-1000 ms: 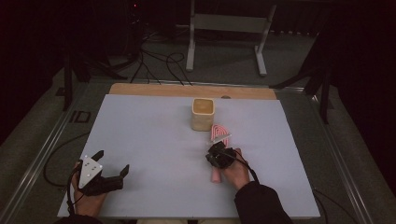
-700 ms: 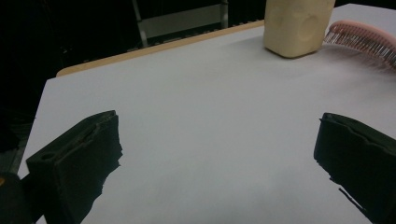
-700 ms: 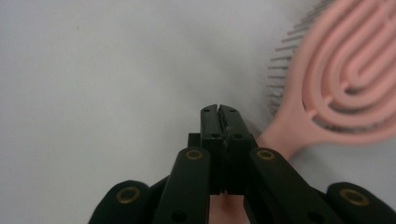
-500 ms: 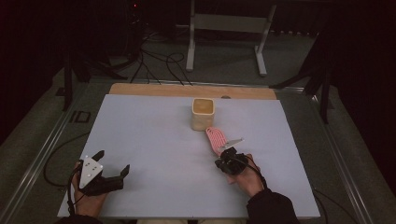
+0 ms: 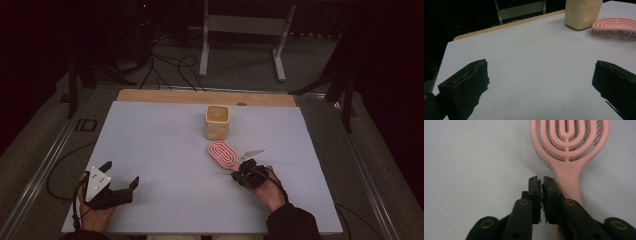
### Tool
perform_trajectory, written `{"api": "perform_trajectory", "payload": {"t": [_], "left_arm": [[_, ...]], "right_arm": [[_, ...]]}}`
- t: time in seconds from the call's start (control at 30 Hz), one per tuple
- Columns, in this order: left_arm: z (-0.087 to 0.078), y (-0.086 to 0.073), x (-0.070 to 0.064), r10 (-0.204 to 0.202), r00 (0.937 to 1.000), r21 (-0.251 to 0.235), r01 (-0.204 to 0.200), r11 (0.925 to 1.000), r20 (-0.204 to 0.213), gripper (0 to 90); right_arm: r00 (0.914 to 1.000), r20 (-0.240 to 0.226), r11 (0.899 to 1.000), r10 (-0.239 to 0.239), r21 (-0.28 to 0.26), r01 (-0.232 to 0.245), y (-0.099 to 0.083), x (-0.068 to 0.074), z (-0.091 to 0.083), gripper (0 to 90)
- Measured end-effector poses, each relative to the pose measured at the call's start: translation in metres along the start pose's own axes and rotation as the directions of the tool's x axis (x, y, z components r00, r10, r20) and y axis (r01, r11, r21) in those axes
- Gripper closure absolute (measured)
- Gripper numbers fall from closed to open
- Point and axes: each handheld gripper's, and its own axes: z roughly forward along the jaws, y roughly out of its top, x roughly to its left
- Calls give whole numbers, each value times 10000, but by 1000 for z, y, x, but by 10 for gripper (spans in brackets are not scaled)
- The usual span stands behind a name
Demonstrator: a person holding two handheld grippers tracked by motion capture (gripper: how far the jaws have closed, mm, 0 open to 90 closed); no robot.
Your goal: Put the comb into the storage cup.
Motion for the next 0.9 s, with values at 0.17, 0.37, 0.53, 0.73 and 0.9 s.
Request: {"api": "perform_trajectory", "payload": {"t": [0.17, 0.37, 0.53, 0.73, 0.9], "left_arm": [[0, 0, 1, 2, 10000, -3, -2, 10000, -9, 11], [0, 0, 0, 1, 10000, -12, -1, 10000, -10, 11], [0, 0, 0, -33, 10000, -29, 33, 10000, -19, 11], [0, 0, 1, -21, 10000, -27, 21, 10000, -47, 10], [0, 0, 1, -64, 10000, -52, 64, 10000, -54, 10]], "right_arm": [[9997, -197, 9946, -137, -1031, 116, 1, 3, -9, 708], [9997, 222, 9606, -58, -2778, 117, -2, 0, -34, 524], [9982, 539, 9159, 278, -4014, -38, -10, -7, -58, 447], [9907, 992, 8807, 930, -4723, -354, -31, -23, -77, 350], [9872, 1013, 8576, 1230, -5115, -543, -52, -30, -83, 267]]}}
